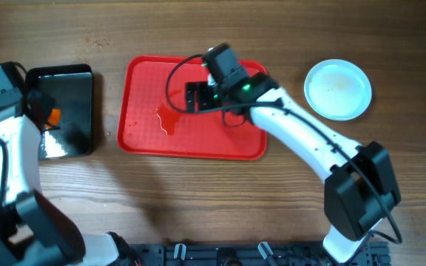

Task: Clean dirty plates on tray and stack at the side
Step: 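Place the orange sponge into the black tray with the left gripper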

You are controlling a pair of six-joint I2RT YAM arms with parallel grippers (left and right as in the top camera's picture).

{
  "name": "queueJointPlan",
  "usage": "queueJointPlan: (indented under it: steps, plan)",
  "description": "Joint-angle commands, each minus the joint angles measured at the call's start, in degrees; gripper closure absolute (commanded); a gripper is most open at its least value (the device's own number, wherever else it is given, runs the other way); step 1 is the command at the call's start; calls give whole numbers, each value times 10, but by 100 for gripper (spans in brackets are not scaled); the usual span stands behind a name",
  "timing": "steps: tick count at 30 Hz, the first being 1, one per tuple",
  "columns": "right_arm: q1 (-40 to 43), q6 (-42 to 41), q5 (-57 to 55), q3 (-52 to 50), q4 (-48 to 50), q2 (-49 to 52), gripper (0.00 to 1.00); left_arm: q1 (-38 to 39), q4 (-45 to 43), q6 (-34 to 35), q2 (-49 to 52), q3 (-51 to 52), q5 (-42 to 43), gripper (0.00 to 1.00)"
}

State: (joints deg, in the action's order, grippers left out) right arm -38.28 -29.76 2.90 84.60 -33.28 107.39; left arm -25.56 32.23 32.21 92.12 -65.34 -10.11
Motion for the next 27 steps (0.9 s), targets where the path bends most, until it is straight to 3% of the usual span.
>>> queueJointPlan:
  steps: [1, 7, 15, 18, 20, 23, 27]
  plan:
    - [-23, -35, -82, -3, 6, -8, 0, 1, -12, 0, 52, 9, 7, 71]
    - [-32, -8, -85, -3, 3, -9, 0, 1, -14, 0, 59, 8, 34, 39]
    - [-31, -2, -86, -3, -19, -90, 0, 1, 7, 1, -55, 8, 113, 25]
    - [-31, -2, -119, -3, -54, -161, 0, 1, 32, 3, -107, 8, 186, 17]
    - [-31, -2, -145, -3, -89, -209, 0, 1, 42, 3, -140, 8, 274, 0]
    - [-31, -2, -165, -3, -146, -275, 0, 1, 47, 2, -177, 8, 410, 0]
    - [-31, -2, -148, -3, -242, -349, 0, 1, 47, 2, -201, 8, 435, 0]
